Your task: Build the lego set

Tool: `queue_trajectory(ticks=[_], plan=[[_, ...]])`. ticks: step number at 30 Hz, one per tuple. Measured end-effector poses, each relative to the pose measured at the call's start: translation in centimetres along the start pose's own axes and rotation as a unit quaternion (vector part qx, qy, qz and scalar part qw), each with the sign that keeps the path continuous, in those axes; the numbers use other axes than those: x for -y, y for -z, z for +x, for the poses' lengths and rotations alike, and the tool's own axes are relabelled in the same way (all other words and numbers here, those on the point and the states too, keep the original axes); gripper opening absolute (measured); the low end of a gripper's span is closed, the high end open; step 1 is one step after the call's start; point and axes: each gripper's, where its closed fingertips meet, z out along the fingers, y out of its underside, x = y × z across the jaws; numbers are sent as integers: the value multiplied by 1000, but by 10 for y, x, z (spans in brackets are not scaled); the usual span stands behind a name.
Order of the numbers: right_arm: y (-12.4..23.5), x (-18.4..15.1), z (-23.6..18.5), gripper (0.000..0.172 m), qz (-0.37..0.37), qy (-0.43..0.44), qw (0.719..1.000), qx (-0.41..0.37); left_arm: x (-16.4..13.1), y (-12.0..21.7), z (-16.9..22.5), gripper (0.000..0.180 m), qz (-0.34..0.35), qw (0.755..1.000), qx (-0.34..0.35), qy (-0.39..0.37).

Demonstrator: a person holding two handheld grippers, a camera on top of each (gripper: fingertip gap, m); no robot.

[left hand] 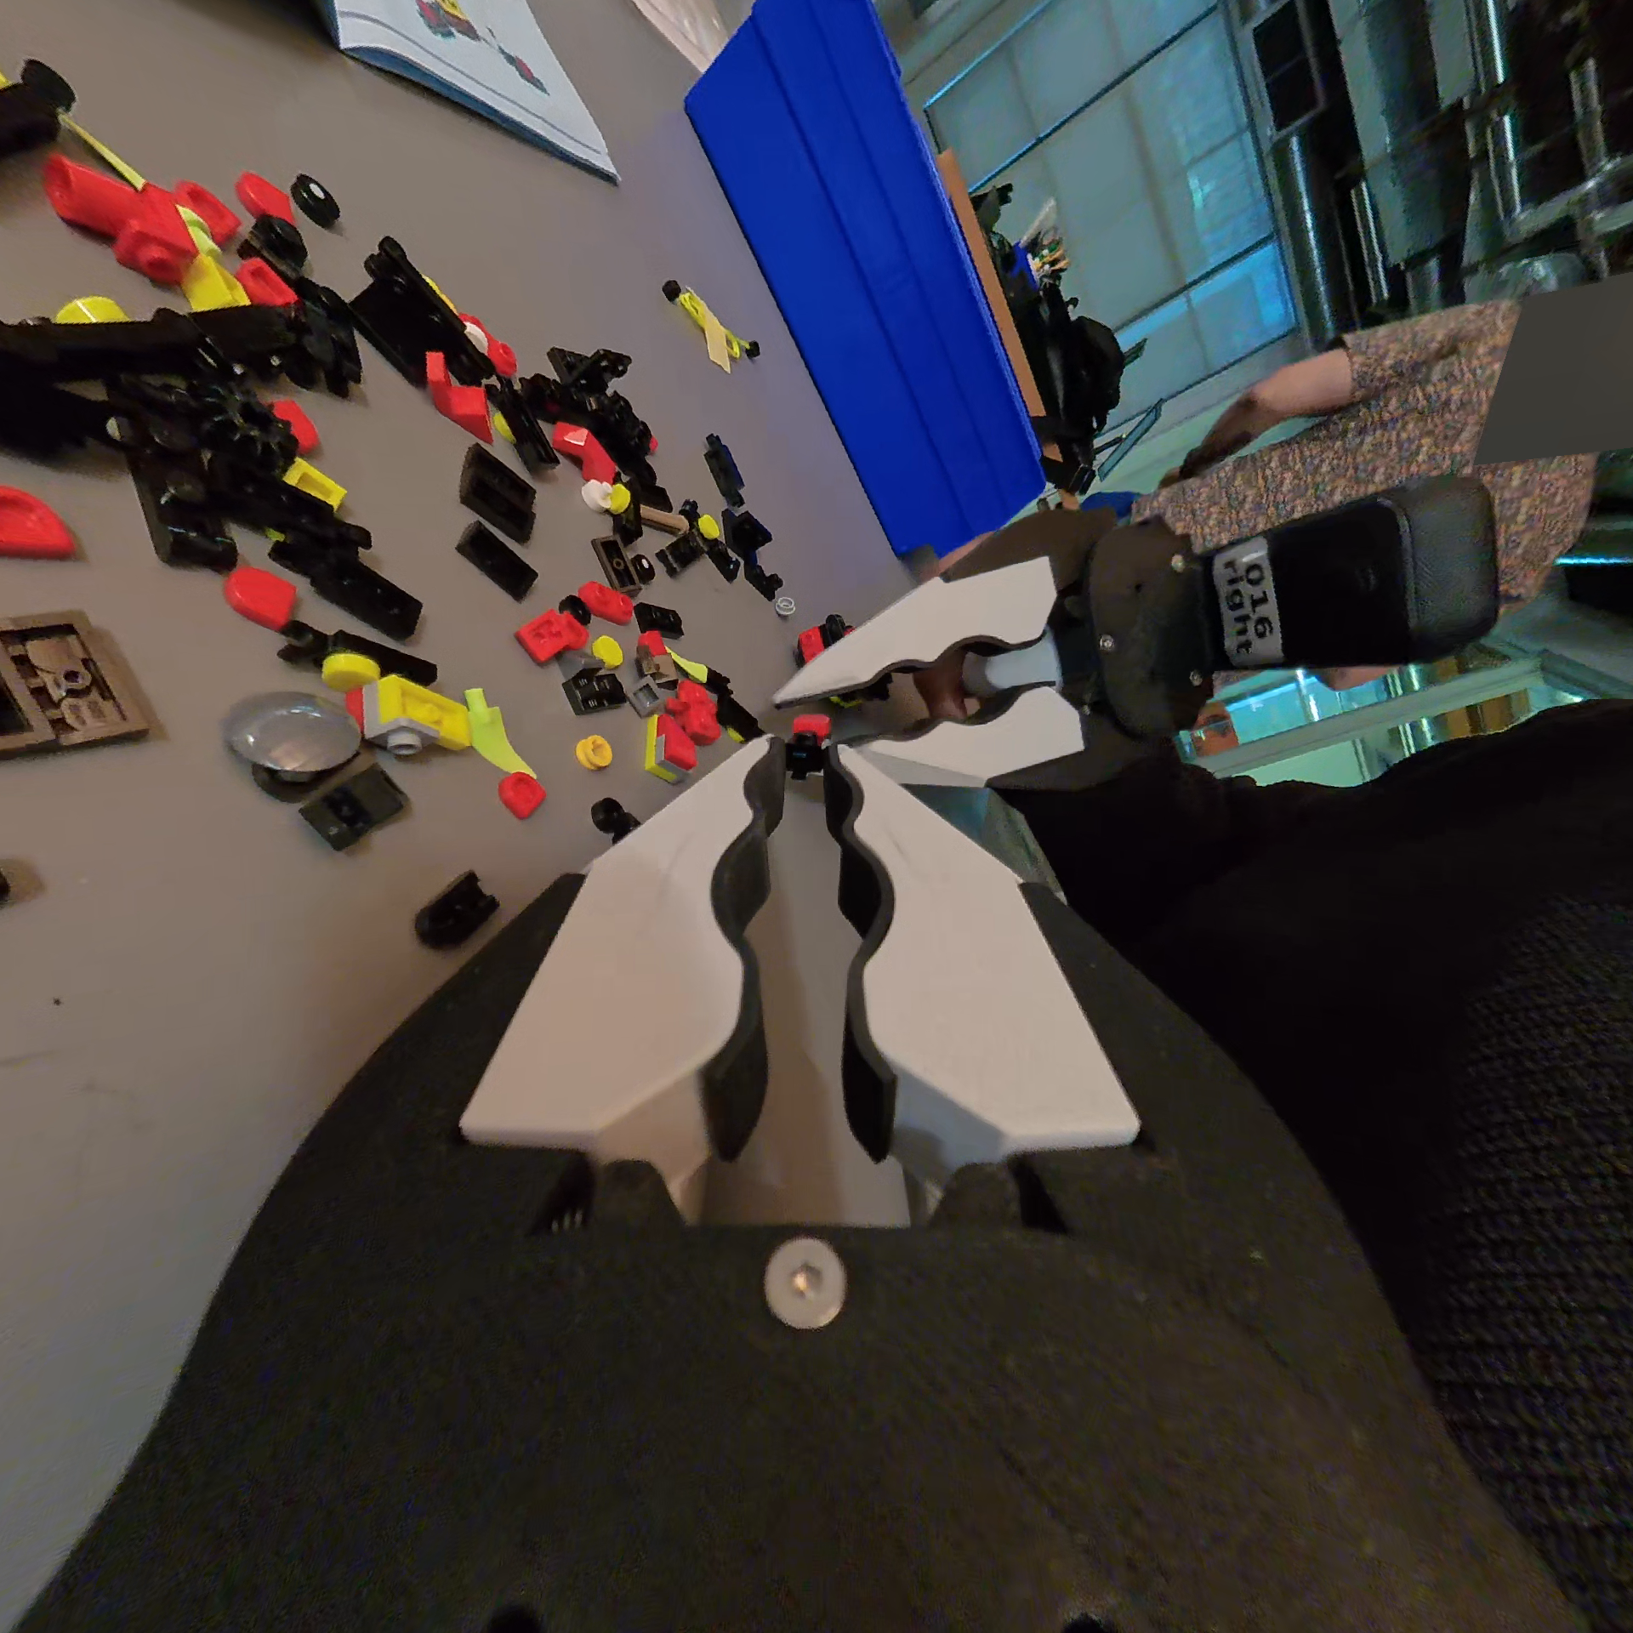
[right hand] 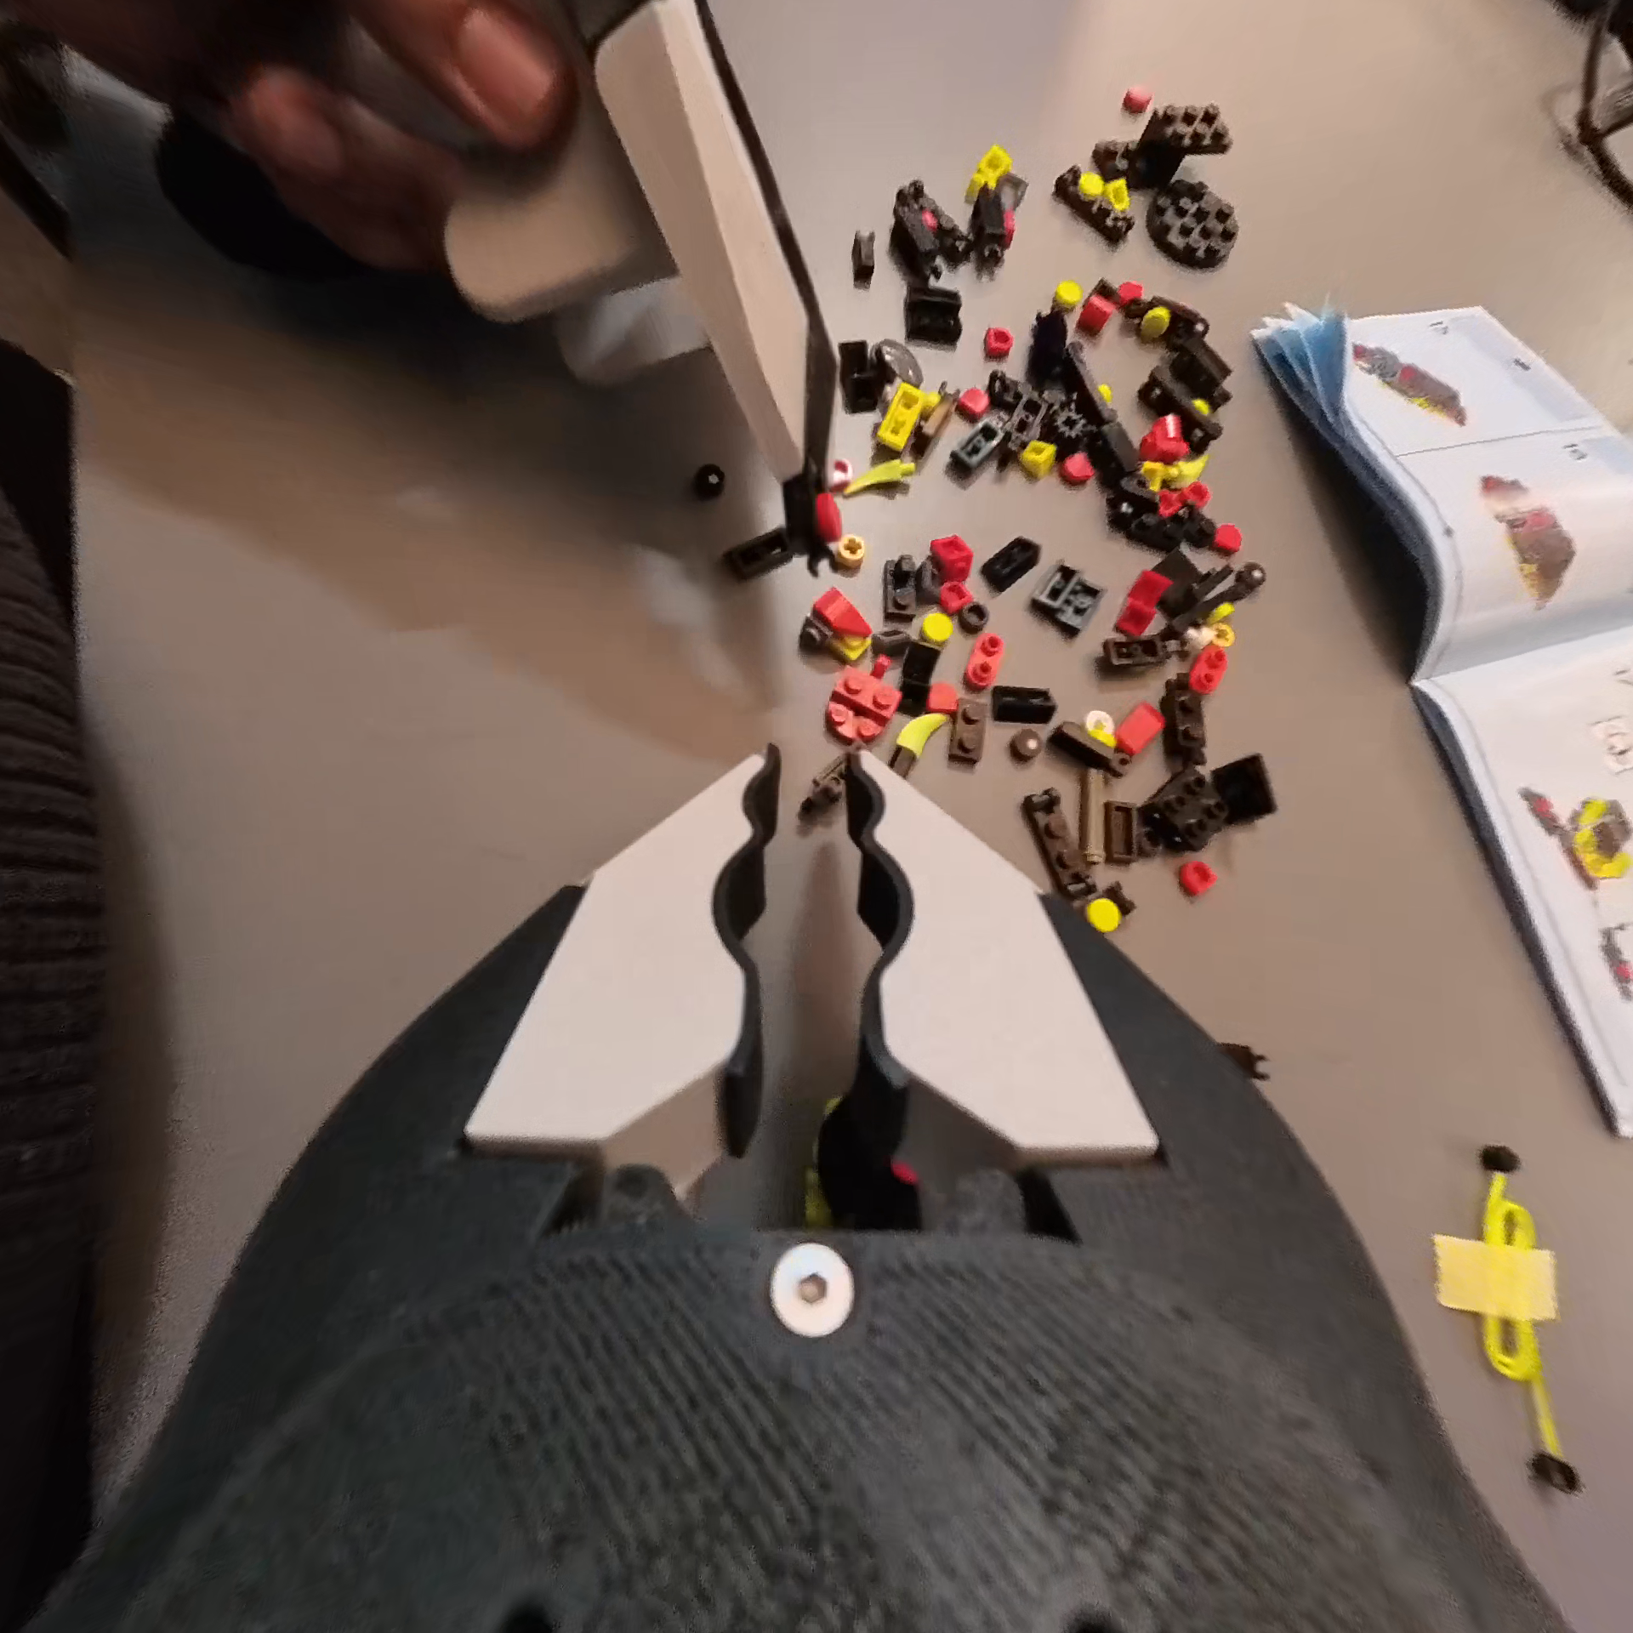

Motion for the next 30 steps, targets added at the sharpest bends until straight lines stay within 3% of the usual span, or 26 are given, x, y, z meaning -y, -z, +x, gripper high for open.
queue_trajectory(ticks=[7, 14, 23, 30], plan=[[-7, -8, 4, 8, -47, 49, 997, -41, -6, -3, 1, 6, -19, 1000, 6, -16], [-3, -13, 40, 0, -56, 16, 989, -133, -27, -13, 4, 6, -76, 997, 6, -29], [19, 8, 42, 10, 77, -138, 986, -56, -48, -17, 2, 6, -140, 984, 41, -106], [34, 25, 36, 10, 138, -137, 981, -29, -69, -21, 0, 7, -204, 958, 69, -187]])
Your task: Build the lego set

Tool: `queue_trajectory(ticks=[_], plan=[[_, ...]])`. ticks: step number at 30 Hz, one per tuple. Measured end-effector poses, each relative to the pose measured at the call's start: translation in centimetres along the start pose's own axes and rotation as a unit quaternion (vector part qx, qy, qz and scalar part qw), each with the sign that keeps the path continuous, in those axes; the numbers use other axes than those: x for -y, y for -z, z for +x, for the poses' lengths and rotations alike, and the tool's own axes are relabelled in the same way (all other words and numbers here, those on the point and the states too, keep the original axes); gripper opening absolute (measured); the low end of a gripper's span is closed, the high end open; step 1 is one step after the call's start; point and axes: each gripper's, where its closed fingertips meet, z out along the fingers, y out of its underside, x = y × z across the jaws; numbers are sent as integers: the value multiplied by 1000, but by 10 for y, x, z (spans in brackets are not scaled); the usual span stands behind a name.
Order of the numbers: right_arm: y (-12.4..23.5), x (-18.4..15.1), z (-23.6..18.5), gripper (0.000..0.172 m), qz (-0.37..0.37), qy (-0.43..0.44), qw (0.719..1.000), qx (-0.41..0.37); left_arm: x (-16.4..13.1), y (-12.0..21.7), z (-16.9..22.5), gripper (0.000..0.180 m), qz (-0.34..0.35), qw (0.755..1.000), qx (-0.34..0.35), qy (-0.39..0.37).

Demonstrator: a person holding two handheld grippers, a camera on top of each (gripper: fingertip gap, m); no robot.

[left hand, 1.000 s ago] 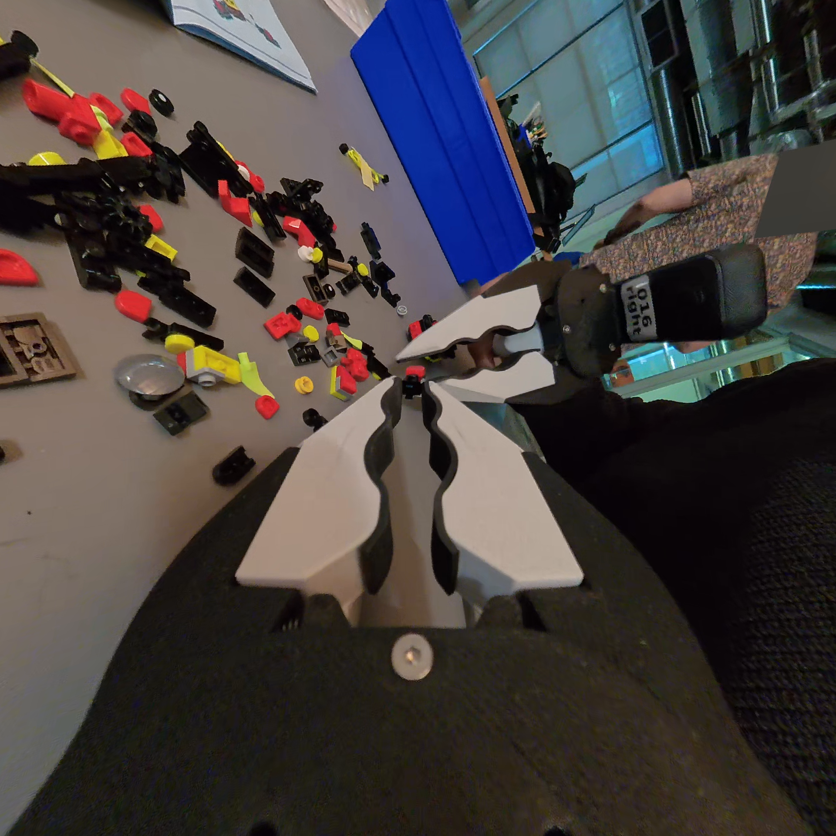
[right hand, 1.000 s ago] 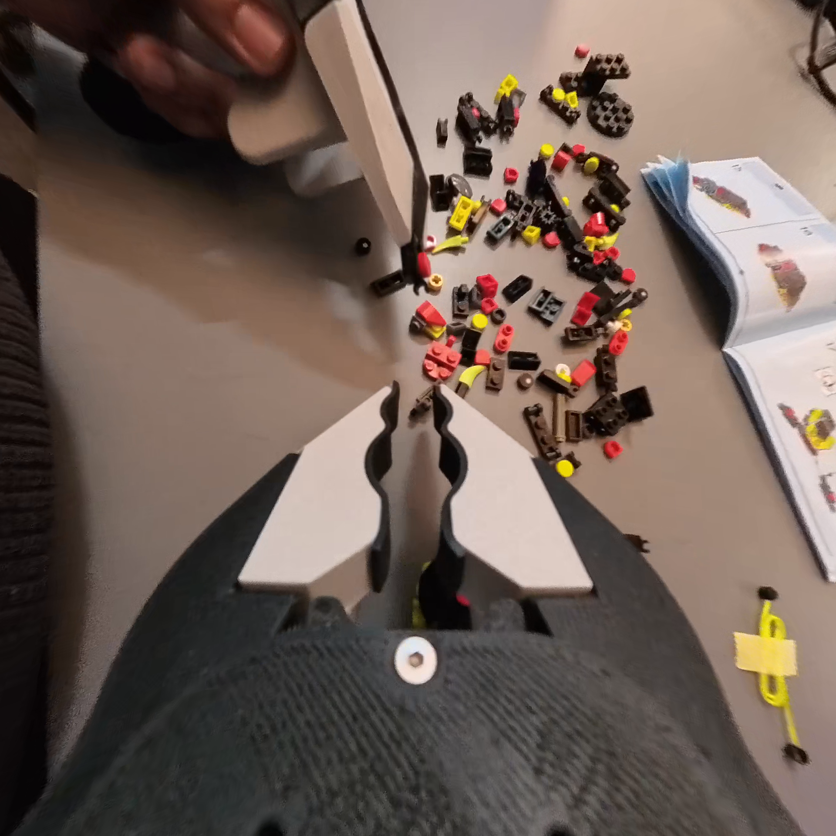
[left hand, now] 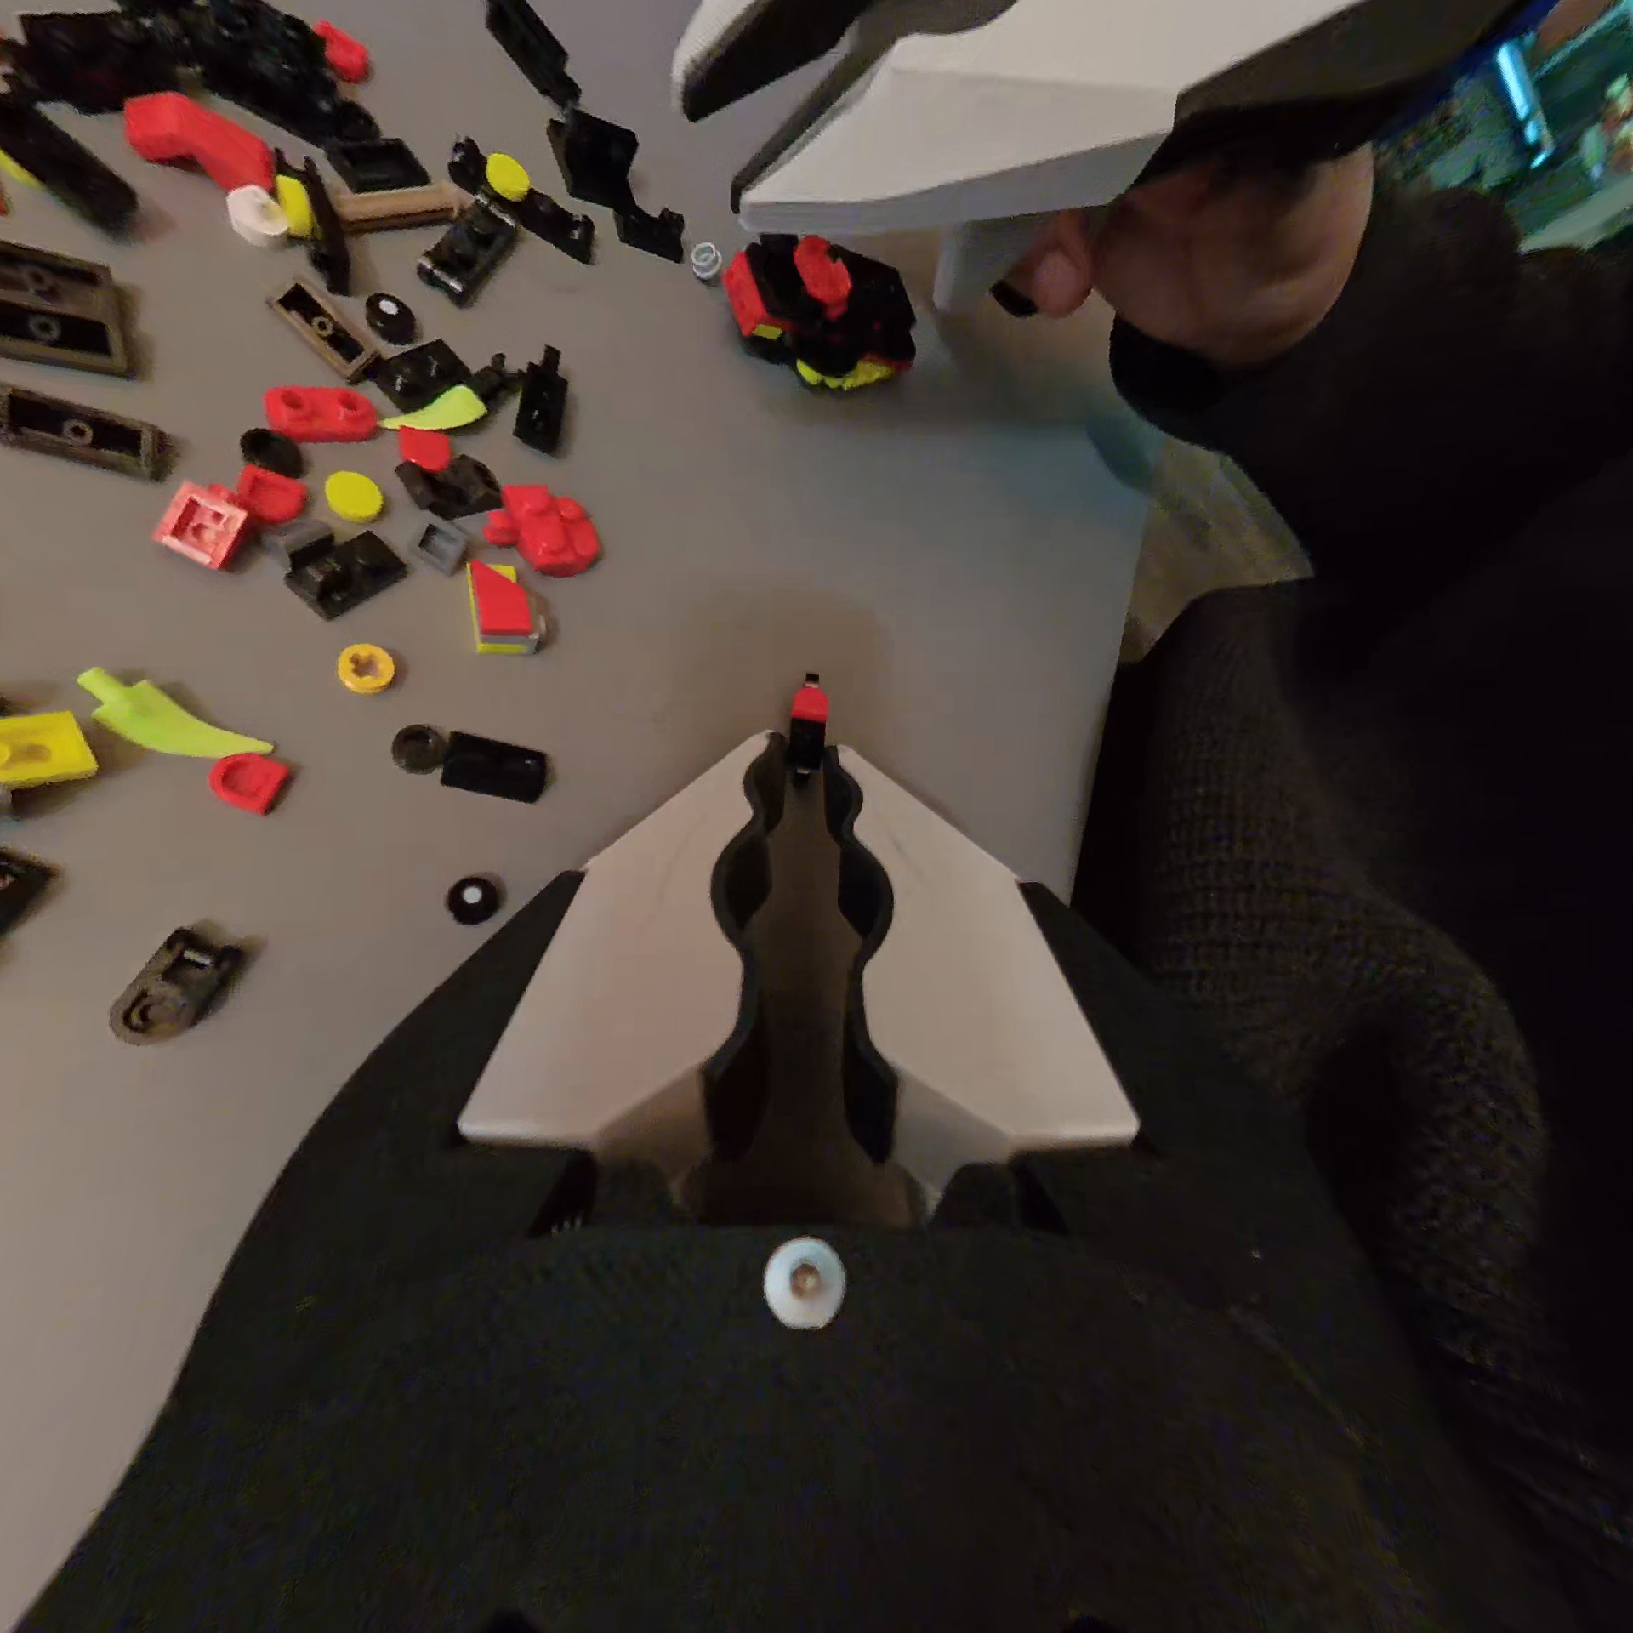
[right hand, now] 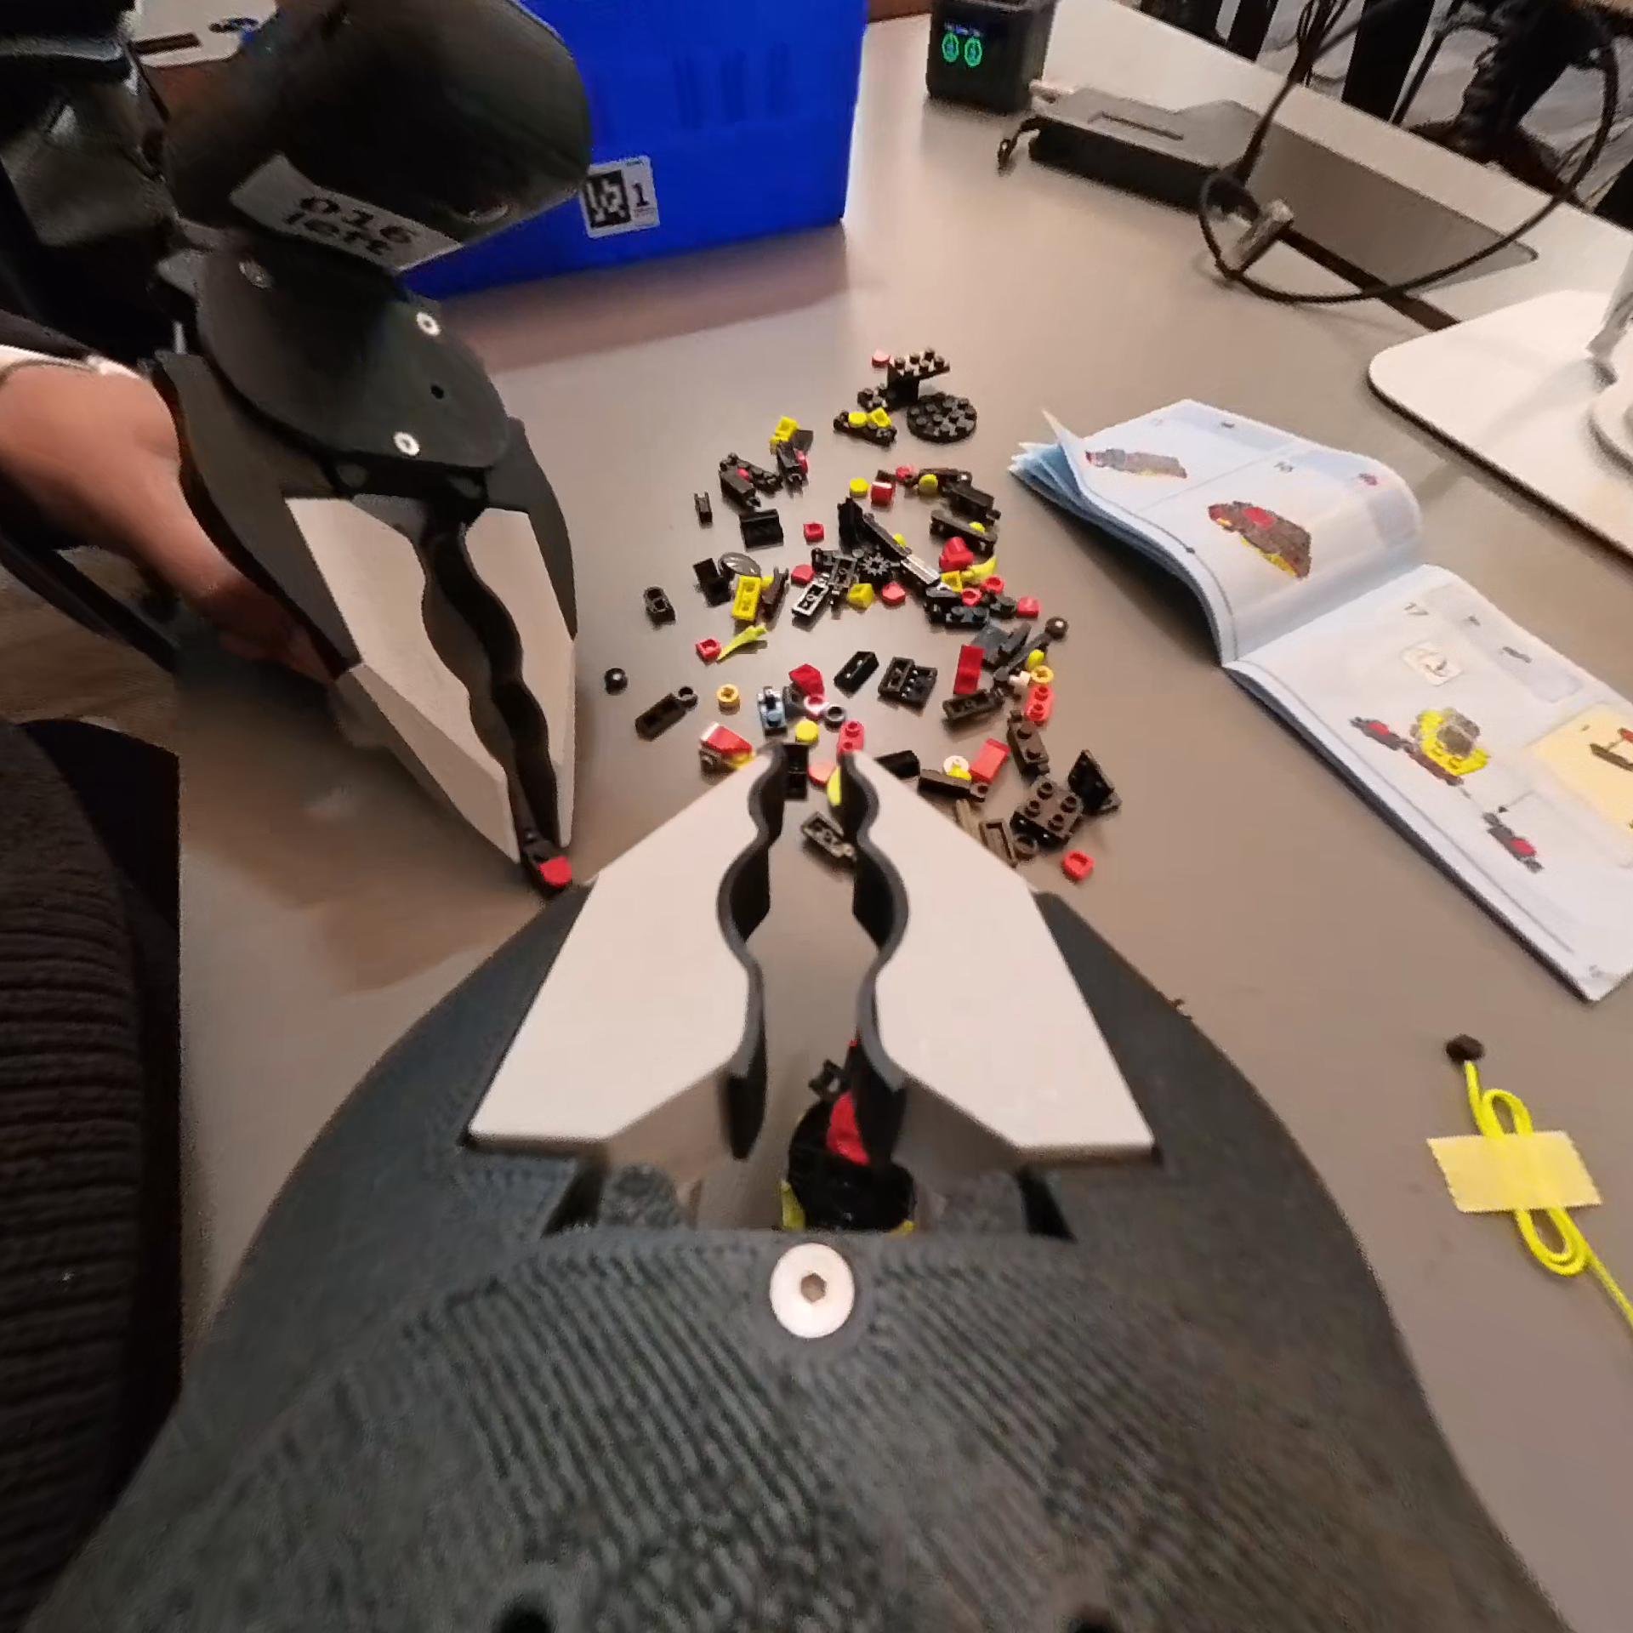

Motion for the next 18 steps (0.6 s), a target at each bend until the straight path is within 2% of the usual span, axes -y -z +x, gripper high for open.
queue_trajectory(ticks=[8, 18], plan=[[-4, -4, -10, 10, -16, 41, 999, 5, -4, 0, 4, 10, -14, 999, 5, -31], [3, -1, 6, 10, 2, 5, 1000, -10, 9, 7, 10, 23, 27, 999, -33, -3]])
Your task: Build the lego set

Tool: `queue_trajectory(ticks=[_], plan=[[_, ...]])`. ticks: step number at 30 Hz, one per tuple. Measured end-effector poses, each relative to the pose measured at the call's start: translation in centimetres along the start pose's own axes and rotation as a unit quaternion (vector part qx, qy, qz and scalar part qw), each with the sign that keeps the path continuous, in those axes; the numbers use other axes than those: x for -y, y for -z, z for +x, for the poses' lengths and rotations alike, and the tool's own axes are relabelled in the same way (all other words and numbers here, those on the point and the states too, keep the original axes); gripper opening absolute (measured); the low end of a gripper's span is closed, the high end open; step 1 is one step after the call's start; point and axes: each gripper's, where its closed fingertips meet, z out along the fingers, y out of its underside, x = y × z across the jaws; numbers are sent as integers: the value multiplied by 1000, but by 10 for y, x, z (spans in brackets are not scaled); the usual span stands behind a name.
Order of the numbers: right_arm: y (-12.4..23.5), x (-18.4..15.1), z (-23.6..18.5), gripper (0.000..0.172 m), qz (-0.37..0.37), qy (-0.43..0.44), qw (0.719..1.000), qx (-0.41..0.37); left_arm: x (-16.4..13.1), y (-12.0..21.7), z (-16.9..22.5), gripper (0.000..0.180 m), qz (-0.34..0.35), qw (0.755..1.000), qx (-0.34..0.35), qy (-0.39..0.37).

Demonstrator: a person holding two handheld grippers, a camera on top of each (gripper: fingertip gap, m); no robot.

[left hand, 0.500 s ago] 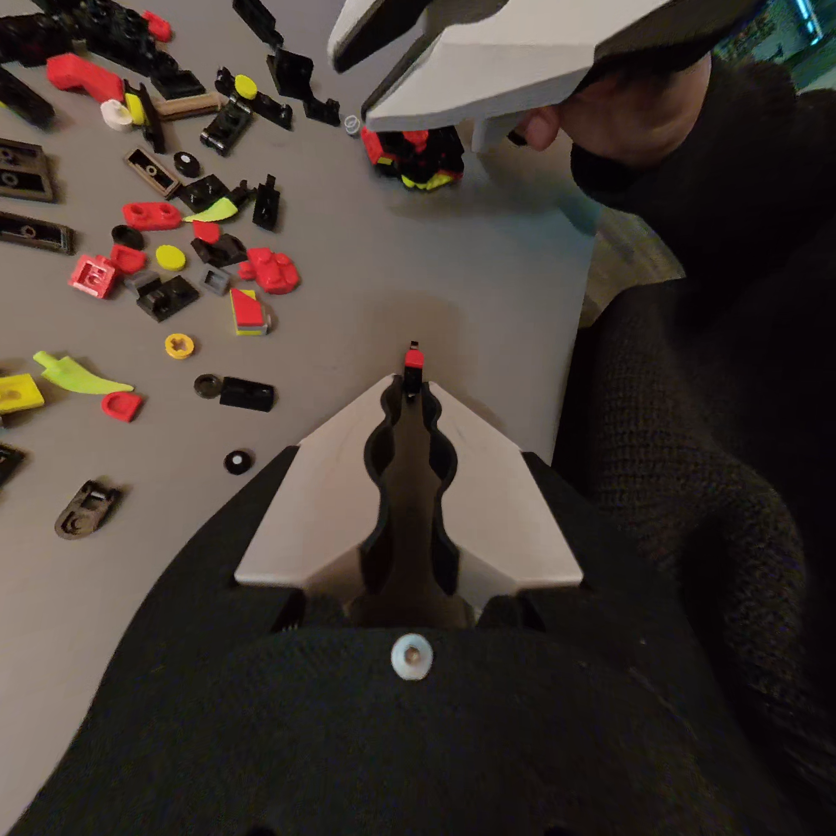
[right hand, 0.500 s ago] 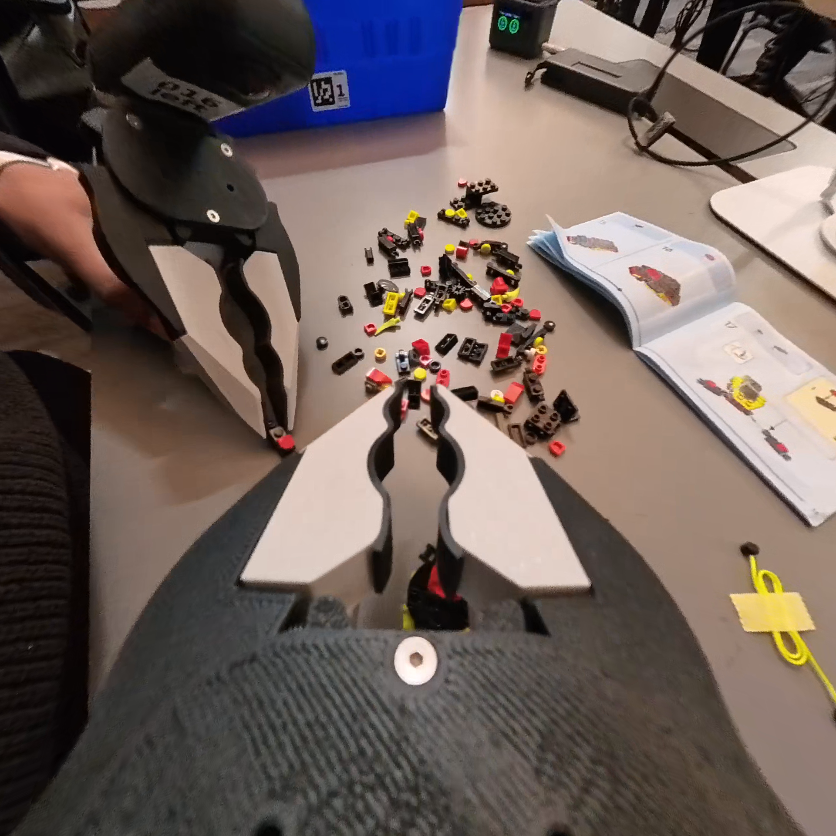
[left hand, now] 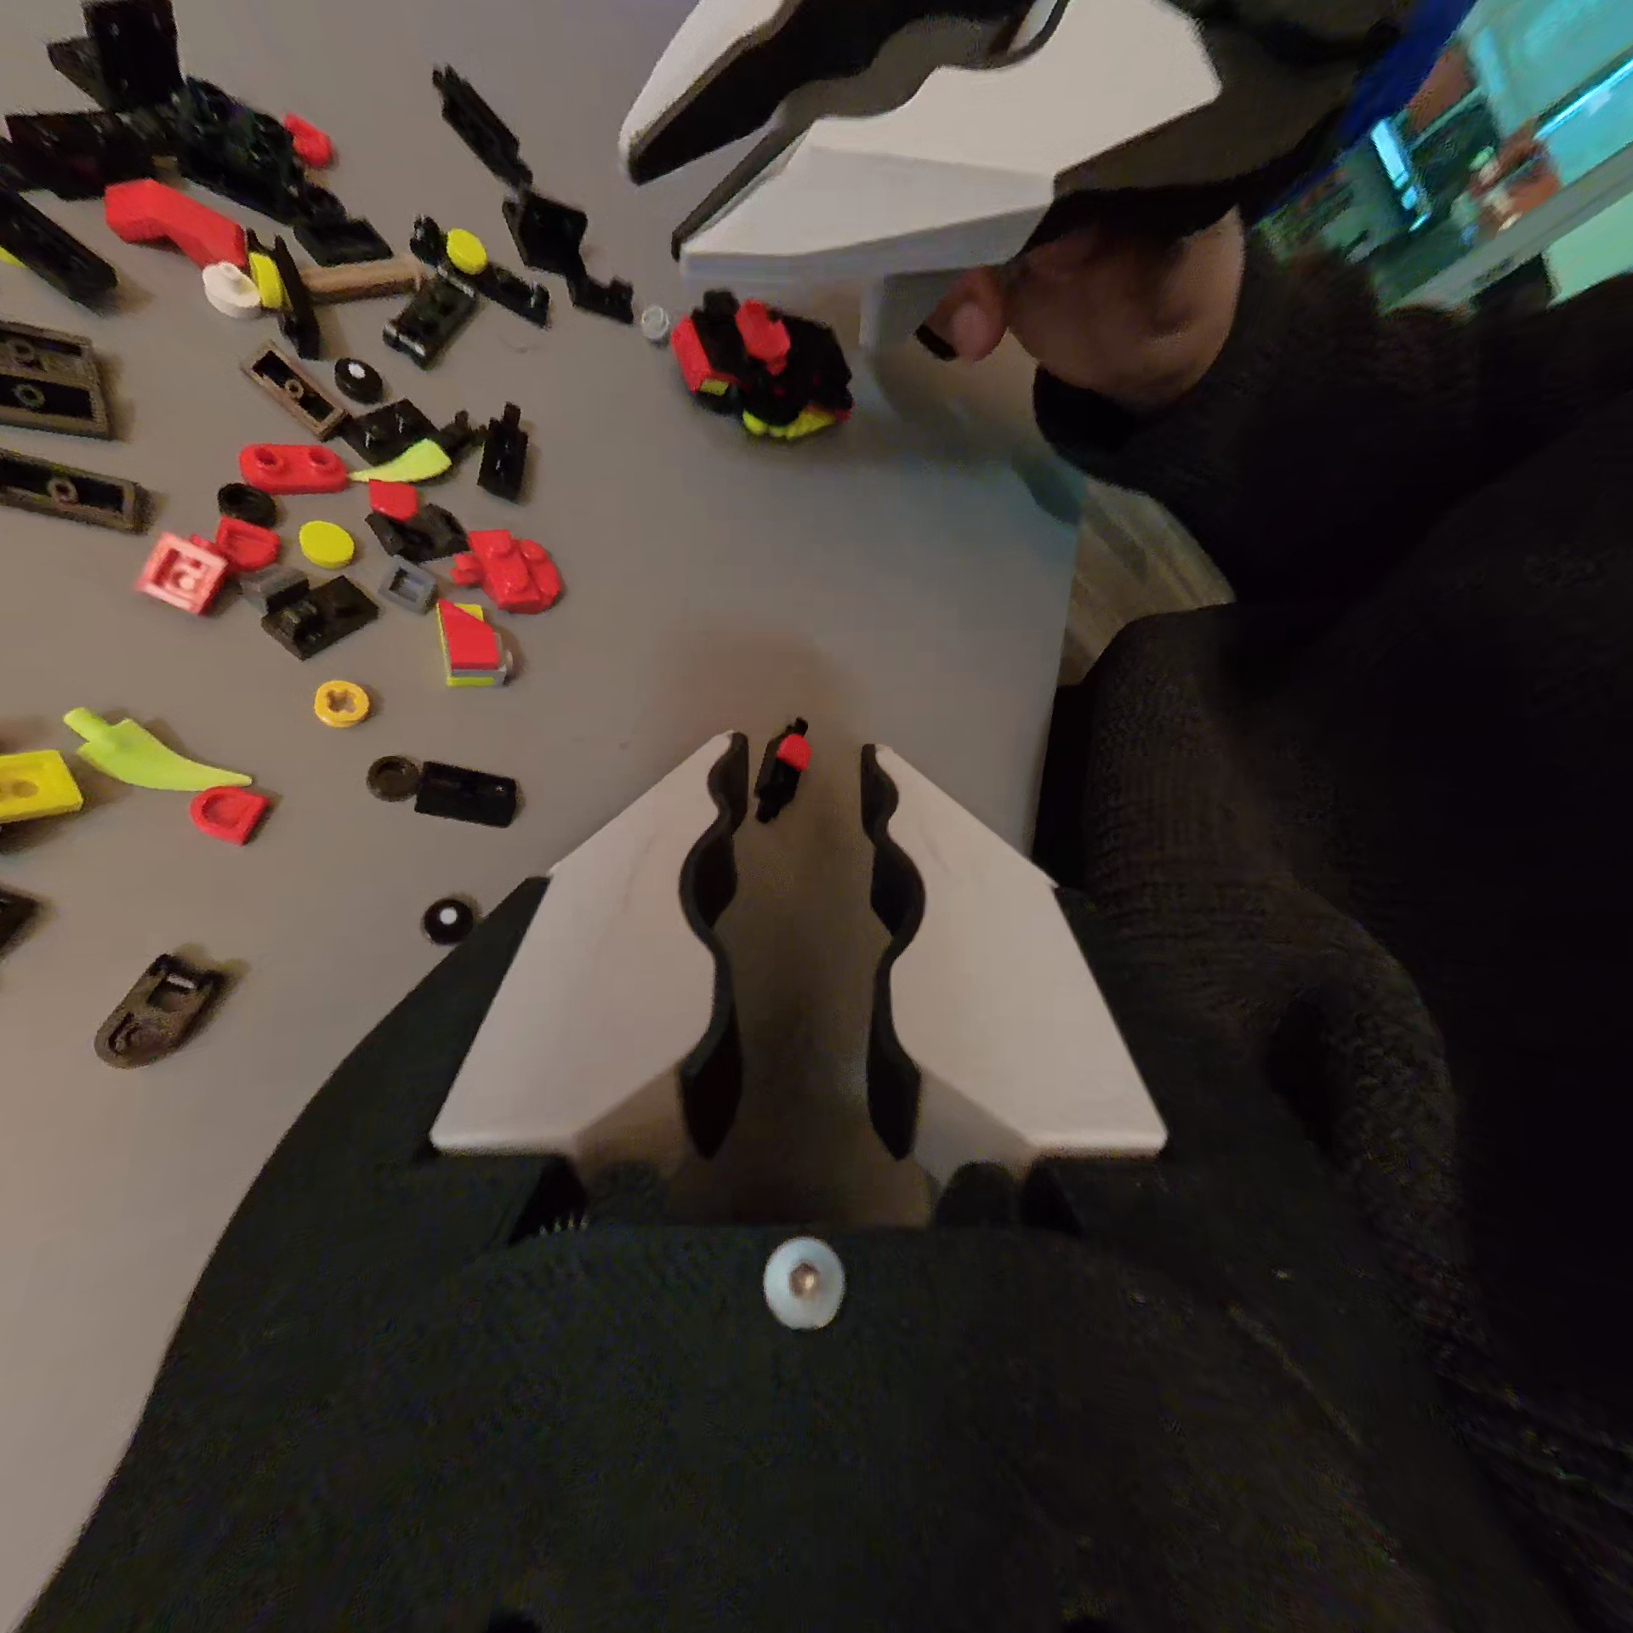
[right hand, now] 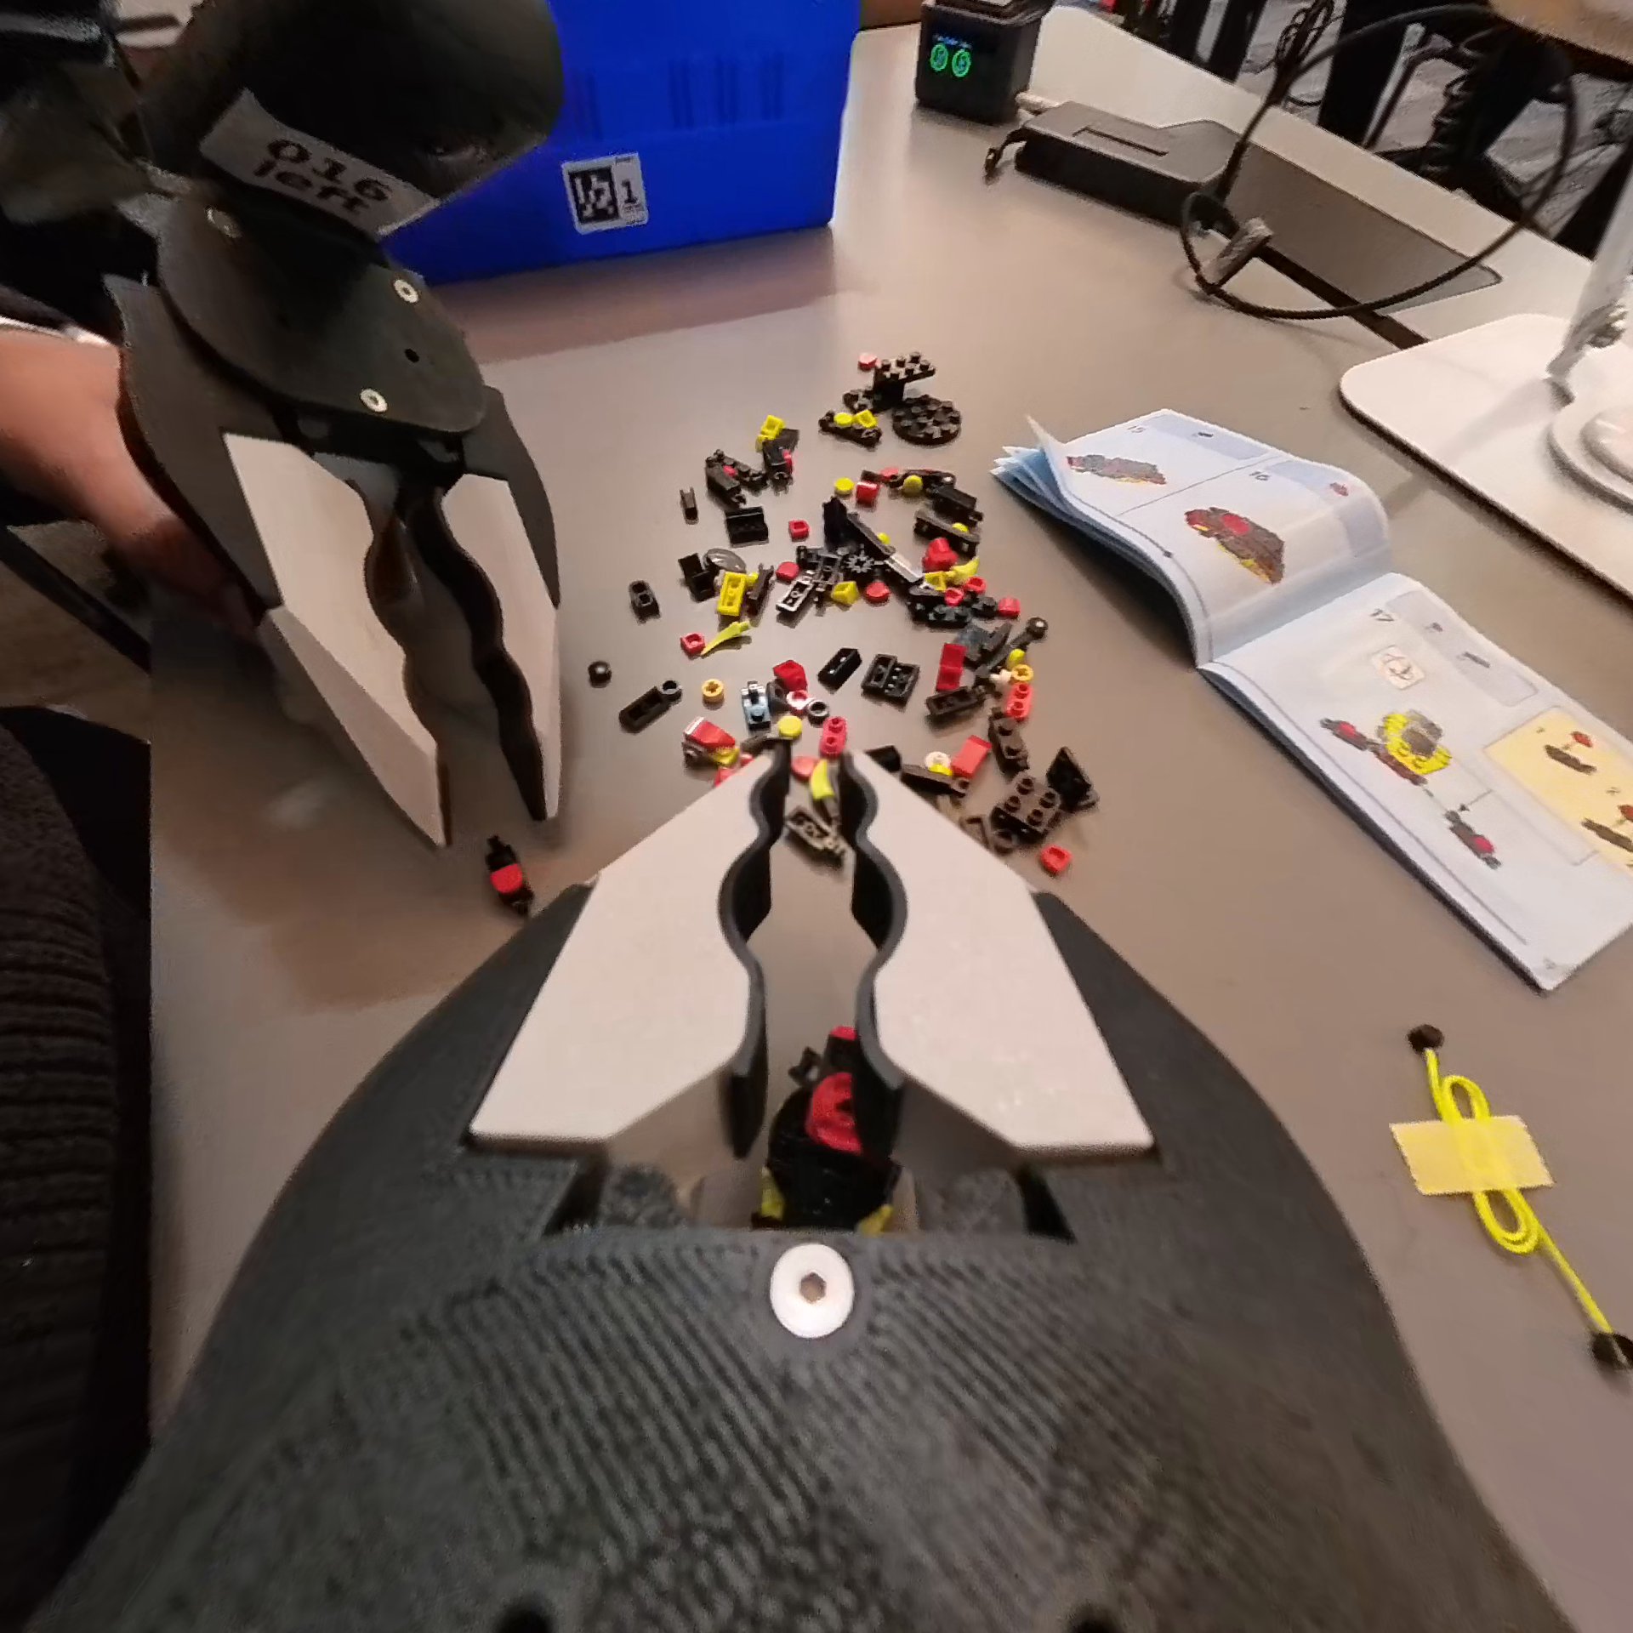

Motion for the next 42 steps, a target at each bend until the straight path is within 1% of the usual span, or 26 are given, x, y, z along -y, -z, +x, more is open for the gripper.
queue_trajectory(ticks=[3, 6, 12, 19, 20, 21, 22, 23, 25, 26, 28, 29, 31, 34, 35, 36, 38, 39, 40, 42], plan=[[2, -2, 6, 10, 0, -5, 1000, -7, 13, 7, 2, 25, 40, 999, -18, 18], [1, -1, 3, 10, 0, -4, 1000, -3, 22, 15, -1, 24, 70, 997, -18, 33], [-3, -5, -3, 10, -11, 13, 1000, 2, 24, 18, -9, 24, 85, 993, -29, 80], [-4, -6, -5, 9, -12, -1, 1000, 14, 25, 19, -11, 25, 87, 994, -12, 68], [-3, -7, -9, 7, -16, -10, 999, 28, 25, 20, -14, 28, 86, 994, 0, 67], [-1, -5, -13, 7, -13, -23, 999, 44, 23, 22, -23, 34, 84, 993, 36, 69], [0, -1, -15, 12, -2, -40, 998, 53, 23, 27, -35, 35, 83, 991, 81, 66], [3, 4, -14, 12, 12, -55, 997, 55, 25, 35, -45, 35, 88, 987, 124, 55], [8, 11, -6, 12, 32, -69, 996, 40, 37, 60, -60, 33, 121, 971, 204, 16], [11, 12, 1, 11, 38, -67, 997, 20, 45, 75, -65, 29, 144, 960, 241, -5], [17, 14, 17, 12, 46, -51, 997, -25, 59, 109, -74, 8, 189, 926, 325, -46], [20, 14, 21, 7, 47, -42, 997, -38, 64, 128, -80, 0, 210, 901, 374, -60], [21, 15, 22, 1, 43, -21, 998, -49, 68, 156, -86, 0, 240, 856, 449, -87], [19, 19, 16, 0, 42, 12, 997, -61, 68, 184, -93, 0, 266, 795, 534, -108], [19, 21, 14, 0, 45, 23, 996, -68, 69, 186, -93, 0, 268, 788, 542, -115], [19, 23, 14, 0, 46, 33, 995, -77, 68, 182, -93, 0, 261, 795, 536, -113], [21, 24, 17, 0, 45, 48, 993, -99, 67, 169, -91, 0, 263, 827, 491, -77], [22, 24, 18, 0, 45, 51, 992, -107, 66, 165, -90, 0, 267, 837, 474, -59], [23, 24, 19, 0, 45, 52, 992, -110, 65, 164, -90, 0, 271, 839, 469, -52], [24, 24, 21, 0, 41, 47, 991, -115, 64, 165, -91, 0, 266, 834, 480, -61]])
